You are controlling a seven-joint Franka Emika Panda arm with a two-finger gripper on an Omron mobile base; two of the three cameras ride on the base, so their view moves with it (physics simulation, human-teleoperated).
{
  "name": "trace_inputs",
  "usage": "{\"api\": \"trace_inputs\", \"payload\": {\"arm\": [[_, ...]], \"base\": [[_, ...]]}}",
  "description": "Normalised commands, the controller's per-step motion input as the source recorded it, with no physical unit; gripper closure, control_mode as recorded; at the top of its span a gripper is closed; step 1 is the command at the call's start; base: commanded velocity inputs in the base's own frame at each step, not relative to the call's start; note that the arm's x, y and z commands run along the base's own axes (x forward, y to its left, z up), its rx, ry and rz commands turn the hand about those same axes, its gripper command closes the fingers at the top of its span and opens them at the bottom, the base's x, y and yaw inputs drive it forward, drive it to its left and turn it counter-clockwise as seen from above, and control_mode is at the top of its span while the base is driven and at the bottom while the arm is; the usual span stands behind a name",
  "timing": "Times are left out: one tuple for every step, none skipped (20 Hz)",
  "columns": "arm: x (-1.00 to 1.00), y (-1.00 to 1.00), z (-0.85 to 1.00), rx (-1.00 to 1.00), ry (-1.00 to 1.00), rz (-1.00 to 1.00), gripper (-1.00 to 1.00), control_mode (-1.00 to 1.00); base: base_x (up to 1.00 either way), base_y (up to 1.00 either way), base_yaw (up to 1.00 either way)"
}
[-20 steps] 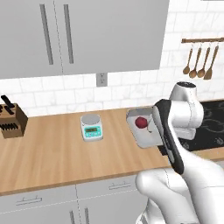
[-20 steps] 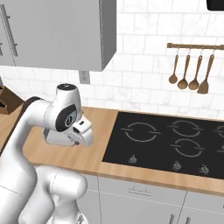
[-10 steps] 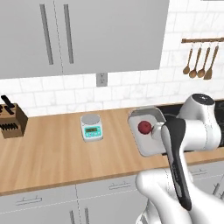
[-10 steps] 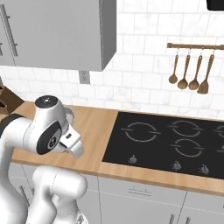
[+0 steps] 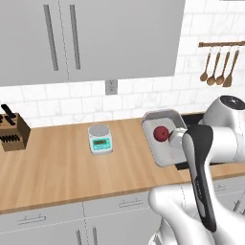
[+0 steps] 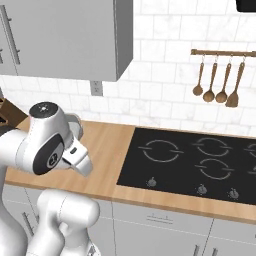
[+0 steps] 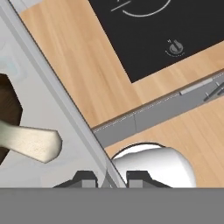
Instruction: Take the meat container that has the chicken drumstick and place it on the second highest rack of the freezer. Then take the vegetable container that has the mushroom and tomato and place it on the highest rack of the freezer.
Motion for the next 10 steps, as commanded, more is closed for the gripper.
{"api": "trace_inputs", "payload": {"arm": [[0.00,0.00,0.00,0.00,0.00,0.00,1.00,-1.00],[0.00,0.00,0.00,0.00,0.00,0.00,1.00,-1.00],[0.00,0.00,0.00,0.00,0.00,0.00,1.00,-1.00],[0.00,0.00,0.00,0.00,0.00,0.00,1.00,-1.00],[0.00,0.00,0.00,0.00,0.00,0.00,1.00,-1.00],[0.00,0.00,0.00,0.00,0.00,0.00,1.00,-1.00],[-0.02,0.00,0.00,0.00,0.00,0.00,1.00,-1.00],[-0.10,0.00,0.00,0.00,0.00,0.00,1.00,-1.00],[-0.22,0.00,0.00,0.00,0.00,0.00,1.00,-1.00],[-0.40,0.06,0.00,0.00,0.00,0.00,1.00,-1.00]], "base": [[0.00,0.00,0.00],[0.00,0.00,0.00],[0.00,0.00,0.00],[0.00,0.00,0.00],[0.00,0.00,0.00],[0.00,0.00,0.00],[0.00,0.00,0.00],[0.00,0.00,0.00],[0.00,0.00,0.00],[0.00,0.00,0.00]]}}
